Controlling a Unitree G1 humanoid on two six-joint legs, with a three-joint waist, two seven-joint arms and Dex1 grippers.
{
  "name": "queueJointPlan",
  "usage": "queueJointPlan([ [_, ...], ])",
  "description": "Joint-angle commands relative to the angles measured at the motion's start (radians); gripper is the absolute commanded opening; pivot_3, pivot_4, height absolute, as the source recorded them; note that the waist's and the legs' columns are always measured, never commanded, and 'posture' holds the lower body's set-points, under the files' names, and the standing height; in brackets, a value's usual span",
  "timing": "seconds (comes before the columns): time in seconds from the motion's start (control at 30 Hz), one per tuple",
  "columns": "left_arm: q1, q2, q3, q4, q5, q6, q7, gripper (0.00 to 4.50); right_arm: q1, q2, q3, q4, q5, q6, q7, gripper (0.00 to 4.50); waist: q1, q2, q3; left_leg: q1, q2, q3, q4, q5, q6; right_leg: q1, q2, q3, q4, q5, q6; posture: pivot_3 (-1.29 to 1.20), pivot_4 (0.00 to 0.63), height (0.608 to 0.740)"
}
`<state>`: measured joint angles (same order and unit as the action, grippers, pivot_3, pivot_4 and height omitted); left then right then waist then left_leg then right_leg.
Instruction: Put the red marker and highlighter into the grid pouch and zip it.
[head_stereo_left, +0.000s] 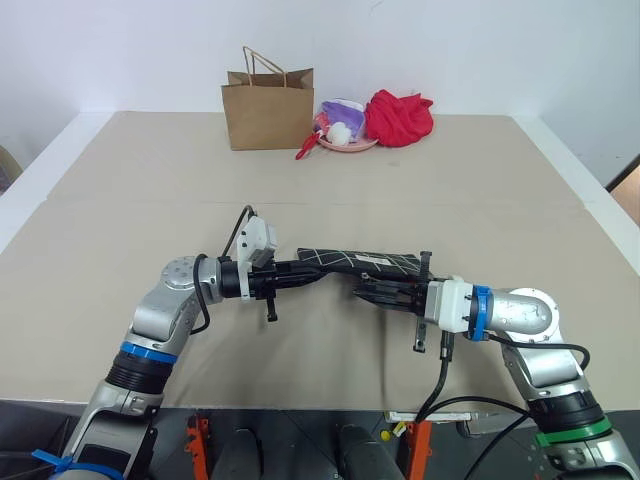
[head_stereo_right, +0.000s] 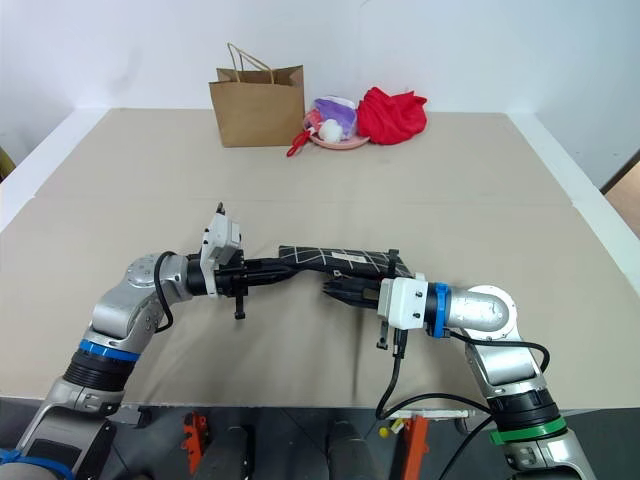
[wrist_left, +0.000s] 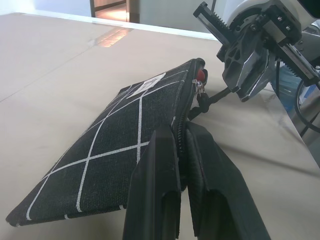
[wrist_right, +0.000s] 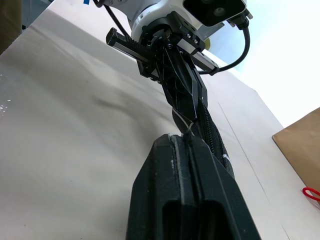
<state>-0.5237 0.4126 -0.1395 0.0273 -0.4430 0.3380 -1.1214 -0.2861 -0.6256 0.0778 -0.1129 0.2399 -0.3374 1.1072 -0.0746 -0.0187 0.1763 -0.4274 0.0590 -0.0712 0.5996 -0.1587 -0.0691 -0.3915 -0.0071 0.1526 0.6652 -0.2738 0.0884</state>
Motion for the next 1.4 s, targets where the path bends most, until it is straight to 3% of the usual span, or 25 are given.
queueJointPlan([
  [0.03, -0.012, 0.004, 0.02, -0.043, -0.02, -0.004, -0.006, 0.0, -0.015, 0.002, -0.002, -0.019, 0.022, 0.013, -0.01, 0.02, 0.0, 0.0, 0.0, 0.0, 0.0, 0.0, 0.0, 0.0, 0.0, 0.0, 0.0, 0.0, 0.0, 0.0, 0.0, 0.0, 0.15, 0.74],
  [0.23, -0.005, 0.005, 0.019, -0.048, -0.017, -0.006, -0.003, 0.0, -0.025, 0.005, -0.032, -0.037, 0.052, 0.087, -0.051, 0.02, 0.0, 0.0, 0.0, 0.0, 0.0, 0.0, 0.0, 0.0, 0.0, 0.0, 0.0, 0.0, 0.0, 0.0, 0.0, 0.0, 0.15, 0.74],
  [0.77, -0.007, 0.008, 0.021, 0.028, 0.067, -0.119, 0.042, 0.0, 0.059, -0.129, -0.195, -0.1, 0.127, 0.168, -0.059, 0.02, 0.001, 0.0, 0.0, 0.0, 0.0, 0.0, 0.0, 0.0, 0.0, 0.0, 0.0, 0.0, 0.0, 0.0, 0.0, 0.0, 0.15, 0.74],
  [1.4, 0.003, 0.025, 0.02, 0.025, 0.076, -0.125, 0.038, 0.0, 0.233, -0.237, -0.367, 0.207, 0.055, -0.029, -0.048, 0.02, 0.0, 0.0, 0.0, 0.001, 0.0, 0.0, 0.0, 0.0, 0.0, 0.001, 0.0, 0.0, 0.0, 0.0, 0.0, 0.0, 0.15, 0.74],
])
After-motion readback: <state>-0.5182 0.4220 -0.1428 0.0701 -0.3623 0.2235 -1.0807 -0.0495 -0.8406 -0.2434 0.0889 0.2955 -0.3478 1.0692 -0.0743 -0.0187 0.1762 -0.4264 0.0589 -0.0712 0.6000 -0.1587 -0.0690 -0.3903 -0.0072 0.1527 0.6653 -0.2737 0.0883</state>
